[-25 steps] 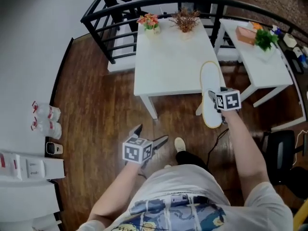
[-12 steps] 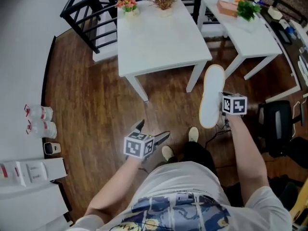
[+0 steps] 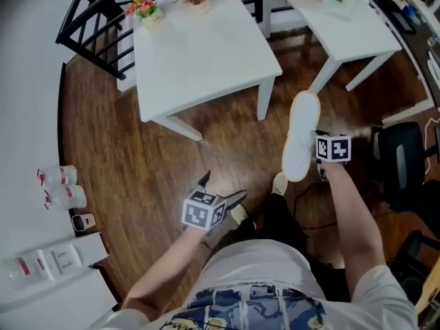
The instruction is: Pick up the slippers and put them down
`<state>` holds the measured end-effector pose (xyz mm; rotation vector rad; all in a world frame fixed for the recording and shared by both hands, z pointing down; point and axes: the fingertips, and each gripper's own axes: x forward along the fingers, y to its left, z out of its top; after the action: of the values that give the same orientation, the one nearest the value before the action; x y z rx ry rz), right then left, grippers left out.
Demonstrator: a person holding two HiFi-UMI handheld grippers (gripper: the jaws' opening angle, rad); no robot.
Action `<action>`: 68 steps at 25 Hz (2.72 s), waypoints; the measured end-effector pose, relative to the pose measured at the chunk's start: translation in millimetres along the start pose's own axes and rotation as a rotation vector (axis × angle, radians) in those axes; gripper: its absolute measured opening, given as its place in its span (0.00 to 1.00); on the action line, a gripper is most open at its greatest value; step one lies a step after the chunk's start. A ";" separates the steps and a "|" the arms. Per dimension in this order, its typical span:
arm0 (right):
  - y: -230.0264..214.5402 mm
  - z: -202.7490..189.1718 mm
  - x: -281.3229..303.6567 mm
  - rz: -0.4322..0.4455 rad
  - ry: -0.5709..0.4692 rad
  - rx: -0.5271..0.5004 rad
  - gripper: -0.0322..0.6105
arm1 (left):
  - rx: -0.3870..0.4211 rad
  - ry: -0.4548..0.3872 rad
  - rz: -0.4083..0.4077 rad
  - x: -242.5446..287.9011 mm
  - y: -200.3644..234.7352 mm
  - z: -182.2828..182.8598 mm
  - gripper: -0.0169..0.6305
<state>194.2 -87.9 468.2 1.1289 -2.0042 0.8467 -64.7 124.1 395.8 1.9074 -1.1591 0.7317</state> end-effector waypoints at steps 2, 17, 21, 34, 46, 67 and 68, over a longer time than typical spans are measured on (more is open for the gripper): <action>-21.2 -7.2 30.5 0.016 0.023 0.003 0.09 | 0.014 0.024 0.002 29.9 -7.6 5.3 0.89; -176.3 -201.1 427.3 0.078 0.186 0.118 0.09 | 0.061 0.198 -0.073 358.7 4.7 -96.3 0.89; -200.0 -269.3 523.4 0.098 0.210 0.158 0.09 | 0.080 0.170 -0.063 437.9 37.4 -126.8 0.89; -241.4 -373.1 660.5 0.065 0.251 0.223 0.21 | 0.096 0.204 -0.117 530.5 71.8 -197.3 0.89; -214.1 -350.6 543.7 0.076 0.195 0.225 0.48 | 0.068 0.204 -0.103 472.3 65.3 -177.7 0.89; 106.5 54.8 0.6 0.300 -0.330 0.045 0.47 | -0.110 -0.127 0.137 12.9 86.7 -63.8 0.89; 125.0 68.3 -21.7 0.298 -0.327 0.009 0.46 | -0.121 -0.160 0.148 -10.8 90.9 -58.3 0.89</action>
<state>75.5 -80.8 386.7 1.0409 -2.4870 0.8593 -156.0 152.0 447.5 1.8191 -1.4236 0.5799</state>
